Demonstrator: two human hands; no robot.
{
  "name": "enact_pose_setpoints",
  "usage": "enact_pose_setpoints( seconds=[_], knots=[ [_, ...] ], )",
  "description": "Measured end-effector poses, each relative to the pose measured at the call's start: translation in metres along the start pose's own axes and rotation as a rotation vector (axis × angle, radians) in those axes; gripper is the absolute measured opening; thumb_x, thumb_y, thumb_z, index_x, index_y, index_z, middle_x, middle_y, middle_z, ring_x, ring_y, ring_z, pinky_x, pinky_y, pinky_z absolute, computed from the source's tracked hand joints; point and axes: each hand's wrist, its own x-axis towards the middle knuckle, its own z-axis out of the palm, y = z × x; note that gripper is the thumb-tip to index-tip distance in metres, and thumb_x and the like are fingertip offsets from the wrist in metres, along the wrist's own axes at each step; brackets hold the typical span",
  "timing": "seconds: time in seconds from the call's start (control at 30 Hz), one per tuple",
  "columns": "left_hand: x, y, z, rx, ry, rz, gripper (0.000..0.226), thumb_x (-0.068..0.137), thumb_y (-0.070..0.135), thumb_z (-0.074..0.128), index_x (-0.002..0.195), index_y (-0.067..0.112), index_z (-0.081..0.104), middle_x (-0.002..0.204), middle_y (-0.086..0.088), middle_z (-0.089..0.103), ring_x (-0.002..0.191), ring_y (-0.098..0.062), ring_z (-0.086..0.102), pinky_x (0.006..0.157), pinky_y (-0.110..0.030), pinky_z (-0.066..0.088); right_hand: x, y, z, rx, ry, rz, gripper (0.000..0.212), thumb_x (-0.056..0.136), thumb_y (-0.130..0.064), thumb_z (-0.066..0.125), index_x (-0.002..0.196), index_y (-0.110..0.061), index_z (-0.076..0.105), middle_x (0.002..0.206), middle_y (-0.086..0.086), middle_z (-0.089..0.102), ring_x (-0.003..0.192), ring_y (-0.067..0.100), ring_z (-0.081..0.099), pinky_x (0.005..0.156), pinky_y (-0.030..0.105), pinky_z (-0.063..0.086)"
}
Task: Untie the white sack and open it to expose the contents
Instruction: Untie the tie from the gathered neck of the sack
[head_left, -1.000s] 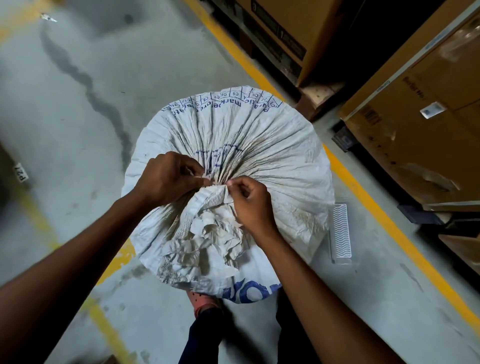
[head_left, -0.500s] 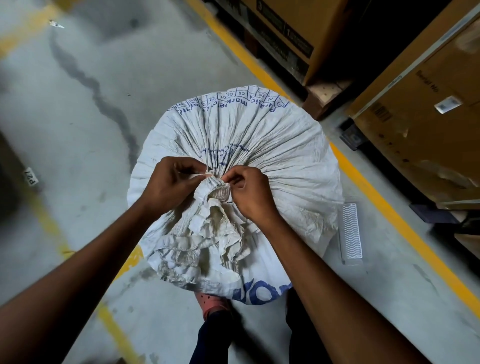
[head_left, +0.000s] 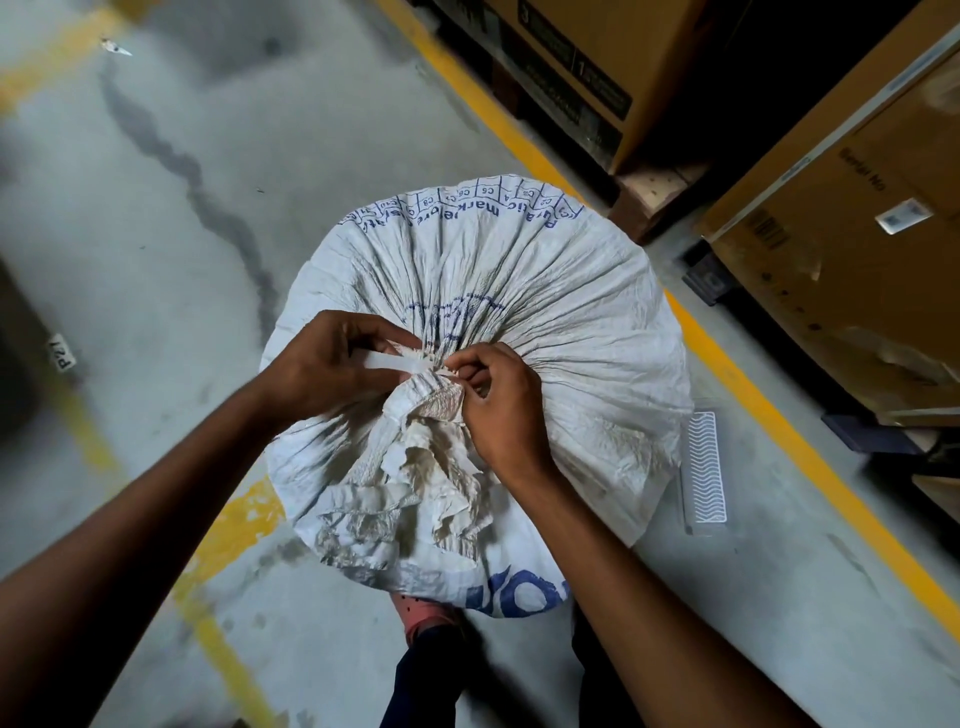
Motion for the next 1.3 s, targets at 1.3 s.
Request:
enact_pose_setpoints(
  seconds=[1.3],
  knots=[
    [0.003,-0.008,0.040,-0.046,0.191,0.012,0.030,0.083,0.002,0.080,0.083,0.032,0.078,0.083,0.011,0.081,0.083,-0.006,0.077,0.080,-0.025,0.059,0.028,0.017,-0.006,0.234,-0.218,0.136,0.016,0.084,-0.013,0.080,0.099,-0.015,0.076,0.091,-0.006,0.076,0.072,-0.001,0.064,0.070,0.019,0.052]
  ],
)
